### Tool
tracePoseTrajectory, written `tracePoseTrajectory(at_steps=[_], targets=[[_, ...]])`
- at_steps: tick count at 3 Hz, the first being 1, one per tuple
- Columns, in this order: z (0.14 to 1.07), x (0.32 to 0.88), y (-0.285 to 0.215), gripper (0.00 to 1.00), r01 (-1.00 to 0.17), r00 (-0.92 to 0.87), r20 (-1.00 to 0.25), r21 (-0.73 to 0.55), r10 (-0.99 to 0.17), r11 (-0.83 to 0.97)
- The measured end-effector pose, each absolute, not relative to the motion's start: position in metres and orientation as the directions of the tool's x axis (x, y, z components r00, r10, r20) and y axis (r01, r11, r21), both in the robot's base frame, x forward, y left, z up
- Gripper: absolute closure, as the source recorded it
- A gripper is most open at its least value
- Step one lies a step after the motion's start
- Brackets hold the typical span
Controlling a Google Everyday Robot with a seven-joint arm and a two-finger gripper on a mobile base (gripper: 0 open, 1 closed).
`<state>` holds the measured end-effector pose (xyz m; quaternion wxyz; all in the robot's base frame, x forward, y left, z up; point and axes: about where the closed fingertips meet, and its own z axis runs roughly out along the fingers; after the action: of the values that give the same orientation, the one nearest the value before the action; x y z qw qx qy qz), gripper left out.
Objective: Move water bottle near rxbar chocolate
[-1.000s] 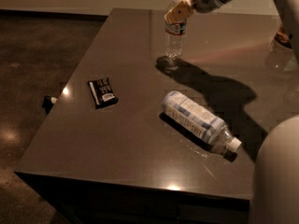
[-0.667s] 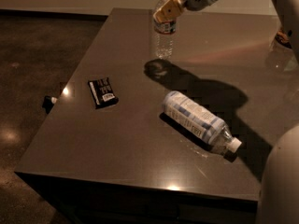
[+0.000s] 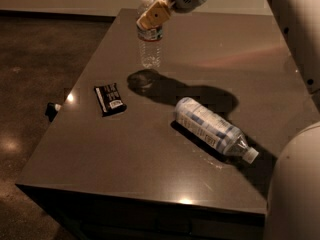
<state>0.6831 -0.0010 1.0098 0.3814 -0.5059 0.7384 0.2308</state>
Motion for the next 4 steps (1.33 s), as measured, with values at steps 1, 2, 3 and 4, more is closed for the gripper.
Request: tracePoseTrajectory(at_steps=[1,2,3,4], targets=[[1.011,0.667,0.04,1.0,-0.964,-0.127,-0.791,-0.045,-0.599,0.263],[1.004,0.656,0.055,1.0,-0.976,-0.107,-0.778,-0.037,-0.619,0.215],[0.986,0.651,0.054,1.0,-0.977,-0.125,-0.761,-0.017,-0.637,0.212],[0.977,0.65,0.051,1.0,-0.976,-0.138,-0.754,-0.007,-0.642,0.219]])
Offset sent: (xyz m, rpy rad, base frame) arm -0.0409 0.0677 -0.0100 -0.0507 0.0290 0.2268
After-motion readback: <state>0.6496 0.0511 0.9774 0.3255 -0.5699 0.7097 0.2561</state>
